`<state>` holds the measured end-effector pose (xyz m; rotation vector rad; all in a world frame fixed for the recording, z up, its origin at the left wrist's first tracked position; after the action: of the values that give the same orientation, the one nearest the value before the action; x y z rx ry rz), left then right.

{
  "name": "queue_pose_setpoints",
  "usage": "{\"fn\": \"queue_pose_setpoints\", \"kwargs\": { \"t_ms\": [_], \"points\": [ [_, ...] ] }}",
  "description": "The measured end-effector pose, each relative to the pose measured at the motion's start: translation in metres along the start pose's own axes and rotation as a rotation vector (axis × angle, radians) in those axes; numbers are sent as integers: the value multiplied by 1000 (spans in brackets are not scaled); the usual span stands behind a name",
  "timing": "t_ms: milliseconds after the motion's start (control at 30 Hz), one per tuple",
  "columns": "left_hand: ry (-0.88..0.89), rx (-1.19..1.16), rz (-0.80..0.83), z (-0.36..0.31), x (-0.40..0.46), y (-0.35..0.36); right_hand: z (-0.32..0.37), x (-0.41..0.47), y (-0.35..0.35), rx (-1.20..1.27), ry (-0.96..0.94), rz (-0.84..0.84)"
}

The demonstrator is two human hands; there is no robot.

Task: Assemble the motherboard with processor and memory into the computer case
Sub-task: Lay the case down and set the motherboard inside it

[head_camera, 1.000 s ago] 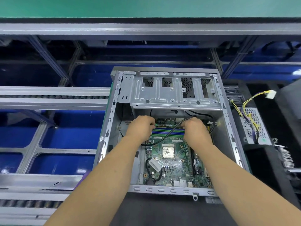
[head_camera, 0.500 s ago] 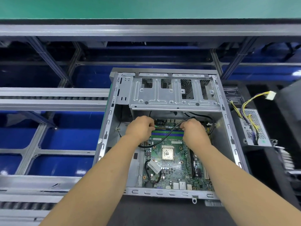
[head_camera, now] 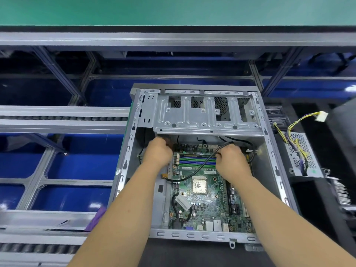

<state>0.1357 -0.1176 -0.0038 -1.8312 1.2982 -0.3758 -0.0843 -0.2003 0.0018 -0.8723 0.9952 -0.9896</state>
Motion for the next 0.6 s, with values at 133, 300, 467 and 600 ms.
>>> {"fn": "queue_pose_setpoints", "kwargs": {
  "t_ms": [133,300,467,600],
  "points": [
    [-7,5,96,3,-3,8,8,-6,4,-29,-125,28],
    [-24,-52,40,7,-3,10,13,-2,4,-68,-99,35],
    [-121,-110,49,10,-8,13,19,-6,5,-168,-63,8],
    [-160,-145,27,12,-9,14,18,-5,7,-171,-70,-1]
  ]
}}
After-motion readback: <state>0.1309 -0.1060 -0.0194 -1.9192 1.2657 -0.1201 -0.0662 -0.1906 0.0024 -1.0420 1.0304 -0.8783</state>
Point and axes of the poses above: each hand's wrist, its own x-axis towards the middle knuckle, its own y-axis out of the palm, z = x × y, the point moved 2 cm from there along x, towards the middle knuckle, and after that the axes turned 15 degrees about y, right-handed, at the moved point
